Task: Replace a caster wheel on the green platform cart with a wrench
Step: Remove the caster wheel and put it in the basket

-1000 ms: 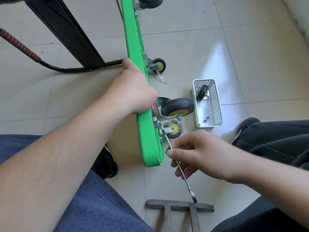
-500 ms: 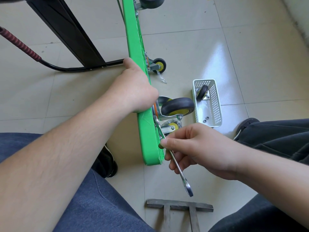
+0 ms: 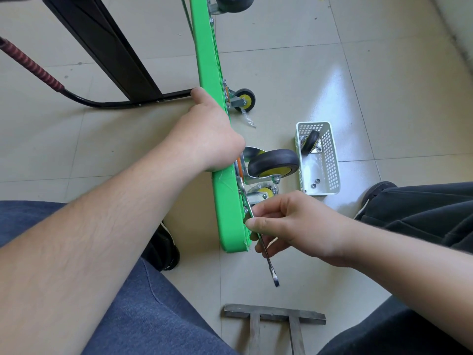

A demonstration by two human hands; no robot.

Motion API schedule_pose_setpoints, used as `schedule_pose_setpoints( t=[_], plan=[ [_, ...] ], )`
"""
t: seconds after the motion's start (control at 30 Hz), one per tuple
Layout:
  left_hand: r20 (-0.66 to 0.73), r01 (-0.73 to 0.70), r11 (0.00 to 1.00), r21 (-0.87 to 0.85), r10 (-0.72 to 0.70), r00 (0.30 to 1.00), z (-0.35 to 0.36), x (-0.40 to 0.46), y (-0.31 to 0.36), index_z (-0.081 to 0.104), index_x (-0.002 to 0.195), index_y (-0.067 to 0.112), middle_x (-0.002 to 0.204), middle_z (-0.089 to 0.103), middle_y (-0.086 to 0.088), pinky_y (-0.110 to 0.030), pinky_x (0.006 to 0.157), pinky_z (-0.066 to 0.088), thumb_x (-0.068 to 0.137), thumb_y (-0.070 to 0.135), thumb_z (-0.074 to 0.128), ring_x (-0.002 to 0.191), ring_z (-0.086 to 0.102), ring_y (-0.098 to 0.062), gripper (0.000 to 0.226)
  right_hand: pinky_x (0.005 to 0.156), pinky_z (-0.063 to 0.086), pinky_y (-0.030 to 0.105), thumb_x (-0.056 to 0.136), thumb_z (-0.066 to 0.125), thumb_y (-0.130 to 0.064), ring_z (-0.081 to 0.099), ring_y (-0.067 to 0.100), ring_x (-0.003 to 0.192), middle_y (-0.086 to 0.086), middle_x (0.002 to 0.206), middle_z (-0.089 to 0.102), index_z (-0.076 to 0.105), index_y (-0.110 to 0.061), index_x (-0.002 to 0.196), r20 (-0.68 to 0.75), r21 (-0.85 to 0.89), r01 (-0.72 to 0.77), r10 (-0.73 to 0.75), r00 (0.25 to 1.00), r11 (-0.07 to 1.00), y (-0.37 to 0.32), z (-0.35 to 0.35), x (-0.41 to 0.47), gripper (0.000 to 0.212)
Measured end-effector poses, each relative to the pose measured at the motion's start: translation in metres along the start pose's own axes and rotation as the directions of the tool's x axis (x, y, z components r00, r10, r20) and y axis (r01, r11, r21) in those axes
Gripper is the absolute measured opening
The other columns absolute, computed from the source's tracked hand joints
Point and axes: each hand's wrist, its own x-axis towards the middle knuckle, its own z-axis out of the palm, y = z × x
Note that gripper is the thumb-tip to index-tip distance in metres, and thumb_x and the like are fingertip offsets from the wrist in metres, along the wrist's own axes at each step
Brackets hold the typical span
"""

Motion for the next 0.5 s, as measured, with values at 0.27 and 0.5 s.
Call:
schedule_pose_setpoints(
  t=[0.27, 0.5],
  plan=[
    [-0.001, 0.002, 1.0, 0.01, -0.002, 1.0, 0.0, -0.002, 0.0, 0.014, 0.147, -0.005, 0.074, 0.037, -0.002, -0.024, 0.028, 0.017, 0.094, 0.015, 0.054, 0.055, 0.041, -0.015, 0.069, 0.085, 0.063, 0.04, 0.096, 0.071, -0.021, 0.066, 0.013, 0.074, 0.006, 0.077, 0.067, 0.073, -0.01, 0.09, -0.053, -0.197, 0.121, -0.134, 0.99, 0.973, 0.018, -0.008, 0.023, 0.012],
    [0.0, -0.007, 1.0, -0.002, 0.007, 1.0, -0.001, -0.003, 0.0, 0.009, 0.15, -0.006, 0.074, 0.041, -0.007, -0.024, 0.028, 0.016, 0.094, 0.015, 0.054, 0.053, 0.039, -0.016, 0.075, 0.085, 0.056, 0.055, 0.096, 0.072, -0.027, 0.059, 0.018, 0.073, 0.009, 0.08, 0.069, 0.072, -0.027, 0.084, -0.095, -0.334, 0.194, -0.237, 0.967, 0.923, 0.026, -0.007, 0.03, 0.012]
  ],
)
